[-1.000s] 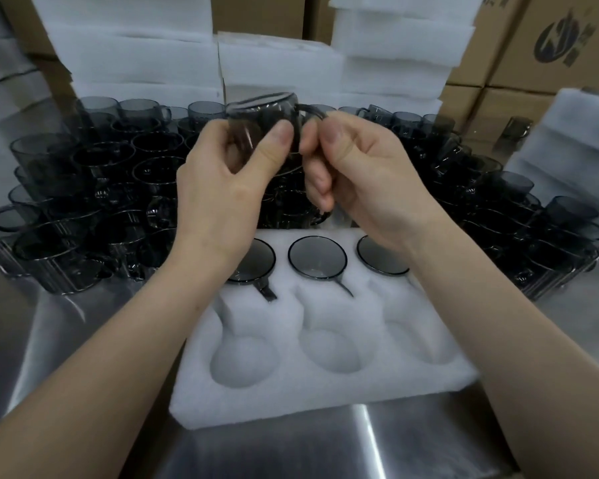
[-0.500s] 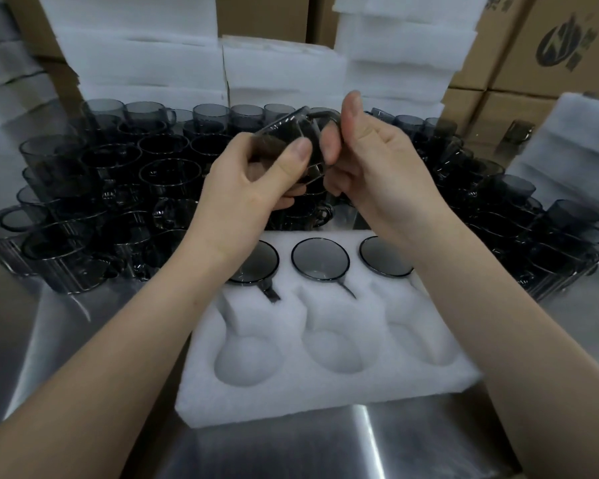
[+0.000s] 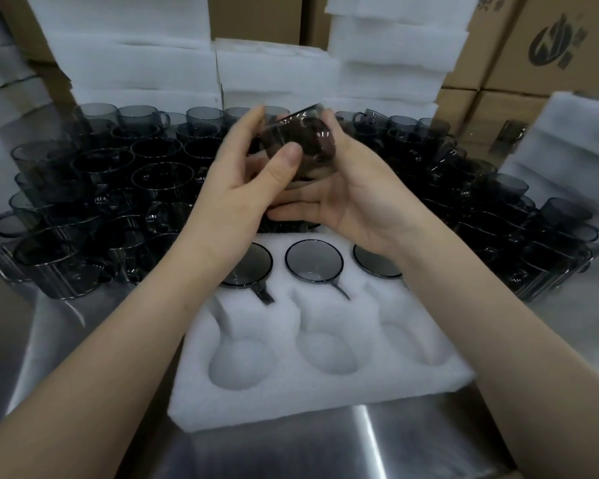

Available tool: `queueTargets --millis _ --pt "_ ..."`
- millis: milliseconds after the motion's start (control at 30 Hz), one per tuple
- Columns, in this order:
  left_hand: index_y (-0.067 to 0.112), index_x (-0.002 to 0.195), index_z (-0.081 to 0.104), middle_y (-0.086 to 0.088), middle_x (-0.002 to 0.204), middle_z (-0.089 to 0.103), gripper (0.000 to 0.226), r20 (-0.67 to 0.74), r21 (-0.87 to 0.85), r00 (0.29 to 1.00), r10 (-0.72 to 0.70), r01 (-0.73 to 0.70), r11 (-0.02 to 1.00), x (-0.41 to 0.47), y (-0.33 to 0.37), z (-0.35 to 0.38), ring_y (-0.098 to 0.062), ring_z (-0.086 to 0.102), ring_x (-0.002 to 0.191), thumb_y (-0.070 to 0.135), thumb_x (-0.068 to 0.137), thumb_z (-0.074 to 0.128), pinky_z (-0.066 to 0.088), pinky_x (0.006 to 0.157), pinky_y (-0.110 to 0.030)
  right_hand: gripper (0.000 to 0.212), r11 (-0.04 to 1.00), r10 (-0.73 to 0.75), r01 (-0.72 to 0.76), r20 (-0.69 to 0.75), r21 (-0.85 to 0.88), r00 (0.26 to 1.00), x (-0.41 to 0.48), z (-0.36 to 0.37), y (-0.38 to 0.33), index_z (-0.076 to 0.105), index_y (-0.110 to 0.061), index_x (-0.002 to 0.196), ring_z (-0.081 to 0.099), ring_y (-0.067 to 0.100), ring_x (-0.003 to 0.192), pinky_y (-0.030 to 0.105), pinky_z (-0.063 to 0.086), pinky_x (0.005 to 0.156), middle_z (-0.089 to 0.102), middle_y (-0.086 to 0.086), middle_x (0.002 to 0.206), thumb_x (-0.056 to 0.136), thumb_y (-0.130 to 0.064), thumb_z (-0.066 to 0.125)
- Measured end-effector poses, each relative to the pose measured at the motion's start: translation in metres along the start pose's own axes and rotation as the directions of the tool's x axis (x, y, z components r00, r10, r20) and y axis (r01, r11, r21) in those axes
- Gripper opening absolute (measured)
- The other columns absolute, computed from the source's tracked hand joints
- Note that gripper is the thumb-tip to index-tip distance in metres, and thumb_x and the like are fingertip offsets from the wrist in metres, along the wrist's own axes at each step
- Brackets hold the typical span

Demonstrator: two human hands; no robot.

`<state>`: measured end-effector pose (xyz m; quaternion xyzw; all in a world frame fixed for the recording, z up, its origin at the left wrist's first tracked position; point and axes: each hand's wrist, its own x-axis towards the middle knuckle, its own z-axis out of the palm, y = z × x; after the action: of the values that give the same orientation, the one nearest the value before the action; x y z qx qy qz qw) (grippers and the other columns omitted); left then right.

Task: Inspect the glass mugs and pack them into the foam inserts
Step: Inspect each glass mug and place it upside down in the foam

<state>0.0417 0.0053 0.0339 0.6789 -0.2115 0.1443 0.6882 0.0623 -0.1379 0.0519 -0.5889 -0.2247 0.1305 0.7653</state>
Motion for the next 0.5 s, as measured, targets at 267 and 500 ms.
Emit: queueTargets --millis 267,500 --pt "0.013 0.139 0.047 0.005 0.133 0.055 0.065 -0.037 0.565 0.965 0.26 -0.195 0.802 -0.008 0.002 0.009 -0.006 0.051 0.123 0.014 0.078 0.07 0.04 0.104 -0.022 0.059 0.617 -0.4 0.181 -0.107 -0.766 0.91 -0.001 0.003 0.008 0.039 -0.021 0.146 0.054 0.0 0.113 0.016 0.043 0.098 0.054 -0.02 0.119 0.093 -0.043 0.054" --pt "0.023 0.128 0.061 0.018 0.11 0.065 0.056 -0.128 0.496 0.946 0.299 -0.2 0.845 -0.01 0.006 0.011 0.004 0.062 0.105 0.018 0.075 0.077 0.047 0.096 -0.018 0.039 0.665 -0.42 0.21 -0.127 -0.717 0.899 0.0 0.003 0.011 0.05 -0.015 0.138 0.05 -0.016 0.108 0.006 0.036 0.096 0.056 -0.016 0.12 0.104 -0.029 0.041"
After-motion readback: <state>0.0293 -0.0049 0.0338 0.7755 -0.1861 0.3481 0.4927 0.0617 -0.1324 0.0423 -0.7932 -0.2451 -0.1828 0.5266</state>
